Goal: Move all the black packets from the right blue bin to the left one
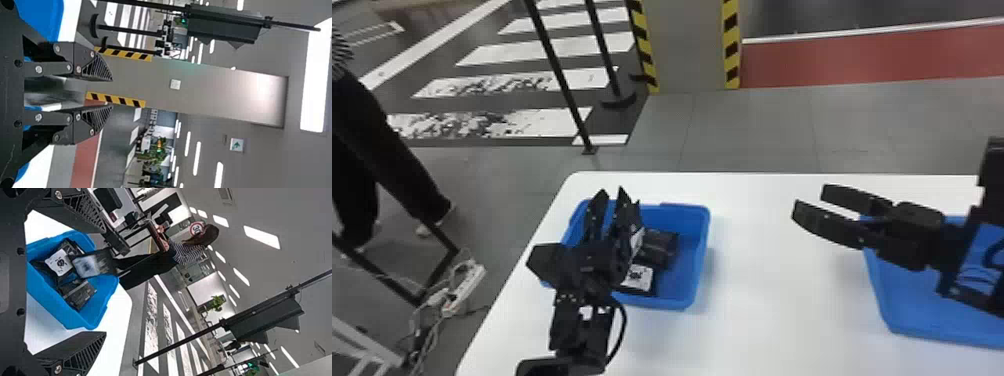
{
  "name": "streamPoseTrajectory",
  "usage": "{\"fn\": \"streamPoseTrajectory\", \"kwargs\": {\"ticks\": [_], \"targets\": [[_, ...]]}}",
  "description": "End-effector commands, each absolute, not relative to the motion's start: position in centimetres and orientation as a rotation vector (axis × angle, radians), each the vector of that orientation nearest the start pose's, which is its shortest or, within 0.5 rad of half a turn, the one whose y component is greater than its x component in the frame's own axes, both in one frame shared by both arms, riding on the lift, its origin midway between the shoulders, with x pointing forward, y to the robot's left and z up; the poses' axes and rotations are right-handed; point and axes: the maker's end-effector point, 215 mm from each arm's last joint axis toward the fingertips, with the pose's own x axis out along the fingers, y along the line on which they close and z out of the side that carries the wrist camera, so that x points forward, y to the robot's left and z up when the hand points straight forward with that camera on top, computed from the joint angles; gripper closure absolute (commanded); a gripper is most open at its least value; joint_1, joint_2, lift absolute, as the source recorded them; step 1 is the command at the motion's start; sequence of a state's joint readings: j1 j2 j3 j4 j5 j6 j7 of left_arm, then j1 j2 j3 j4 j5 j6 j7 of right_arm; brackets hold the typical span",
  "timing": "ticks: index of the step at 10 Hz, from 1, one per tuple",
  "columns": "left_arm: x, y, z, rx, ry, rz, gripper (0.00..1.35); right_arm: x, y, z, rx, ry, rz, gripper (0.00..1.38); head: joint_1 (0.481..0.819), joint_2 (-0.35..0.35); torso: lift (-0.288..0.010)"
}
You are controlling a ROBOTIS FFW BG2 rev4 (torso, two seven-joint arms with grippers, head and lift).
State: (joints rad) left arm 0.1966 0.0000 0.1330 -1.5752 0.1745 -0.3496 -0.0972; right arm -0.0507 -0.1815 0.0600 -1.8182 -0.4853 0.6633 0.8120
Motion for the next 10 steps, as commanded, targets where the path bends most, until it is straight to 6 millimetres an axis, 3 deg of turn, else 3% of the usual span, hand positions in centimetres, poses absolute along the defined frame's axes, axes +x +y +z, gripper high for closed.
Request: {"fn": "streamPoseTrajectory", "kwargs": {"ticks": [1, 2, 4, 5, 7, 8, 10], "targets": [[51.5, 28.8, -31.8, -0.178, -0.254, 0.056, 0.22, 49.8, -6.3, -29.0, 0.338, 0.229, 0.990, 0.10, 0.695, 0.271, -0.110], [50.9, 27.0, -29.0, -0.219, -0.349, 0.031, 0.01, 50.0, -8.2, -27.7, 0.229, 0.178, 0.908, 0.10, 0.695, 0.266, -0.110], [48.5, 25.2, -22.1, -0.231, -0.580, 0.005, 0.08, 49.1, -11.0, -26.2, 0.140, 0.061, 0.750, 0.10, 0.687, 0.197, -0.110], [47.5, 24.2, -20.9, -0.201, -0.599, -0.018, 0.08, 48.6, -12.3, -25.3, 0.092, -0.020, 0.686, 0.10, 0.667, 0.170, -0.110], [44.4, 22.7, -21.9, -0.111, -0.496, -0.046, 0.08, 46.4, -14.2, -22.8, 0.045, -0.150, 0.565, 0.10, 0.653, 0.133, -0.110], [43.3, 23.0, -23.8, -0.064, -0.383, -0.046, 0.05, 44.7, -15.2, -21.8, 0.009, -0.174, 0.497, 0.10, 0.660, 0.109, -0.110], [40.6, 23.4, -27.4, 0.044, -0.129, -0.043, 0.05, 41.4, -17.5, -23.1, 0.042, -0.175, 0.370, 0.10, 0.695, 0.091, -0.110]]}}
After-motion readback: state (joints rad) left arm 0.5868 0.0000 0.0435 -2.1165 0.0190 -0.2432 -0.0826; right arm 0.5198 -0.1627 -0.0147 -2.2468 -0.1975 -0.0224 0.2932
